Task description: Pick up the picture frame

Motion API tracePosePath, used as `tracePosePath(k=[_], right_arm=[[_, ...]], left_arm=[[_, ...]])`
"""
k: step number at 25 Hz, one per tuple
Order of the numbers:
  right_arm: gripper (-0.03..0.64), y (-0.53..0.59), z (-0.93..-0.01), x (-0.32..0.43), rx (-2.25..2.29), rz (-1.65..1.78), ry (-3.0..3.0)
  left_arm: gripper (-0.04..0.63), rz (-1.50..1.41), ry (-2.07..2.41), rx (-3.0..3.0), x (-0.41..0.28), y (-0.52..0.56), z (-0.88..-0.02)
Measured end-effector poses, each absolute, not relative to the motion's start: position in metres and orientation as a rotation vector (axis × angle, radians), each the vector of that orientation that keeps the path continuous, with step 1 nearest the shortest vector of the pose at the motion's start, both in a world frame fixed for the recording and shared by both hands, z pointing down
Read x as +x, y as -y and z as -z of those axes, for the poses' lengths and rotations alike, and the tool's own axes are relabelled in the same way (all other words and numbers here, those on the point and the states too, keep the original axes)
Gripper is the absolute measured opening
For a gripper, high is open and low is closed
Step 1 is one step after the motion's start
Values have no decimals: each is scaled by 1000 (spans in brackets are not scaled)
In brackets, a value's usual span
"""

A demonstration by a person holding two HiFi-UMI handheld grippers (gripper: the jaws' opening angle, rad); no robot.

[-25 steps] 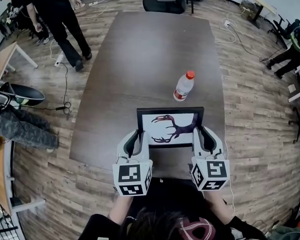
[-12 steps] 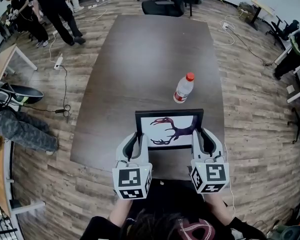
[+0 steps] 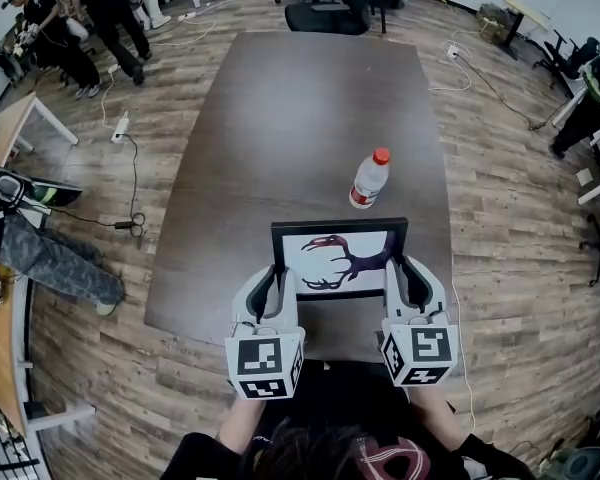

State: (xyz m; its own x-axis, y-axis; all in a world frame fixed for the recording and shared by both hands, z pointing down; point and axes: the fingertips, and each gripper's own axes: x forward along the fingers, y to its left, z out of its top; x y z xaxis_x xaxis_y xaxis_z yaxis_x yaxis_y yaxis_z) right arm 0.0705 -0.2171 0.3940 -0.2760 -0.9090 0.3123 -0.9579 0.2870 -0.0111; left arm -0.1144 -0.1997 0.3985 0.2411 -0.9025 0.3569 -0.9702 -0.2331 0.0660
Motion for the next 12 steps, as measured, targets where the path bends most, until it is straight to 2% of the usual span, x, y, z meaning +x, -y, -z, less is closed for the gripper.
tracePosePath(k=[12], right_arm=[[75,218,-392,85,1735,-270,2290]], left_arm=[[77,-347,1728,2259,-100,203,-398]])
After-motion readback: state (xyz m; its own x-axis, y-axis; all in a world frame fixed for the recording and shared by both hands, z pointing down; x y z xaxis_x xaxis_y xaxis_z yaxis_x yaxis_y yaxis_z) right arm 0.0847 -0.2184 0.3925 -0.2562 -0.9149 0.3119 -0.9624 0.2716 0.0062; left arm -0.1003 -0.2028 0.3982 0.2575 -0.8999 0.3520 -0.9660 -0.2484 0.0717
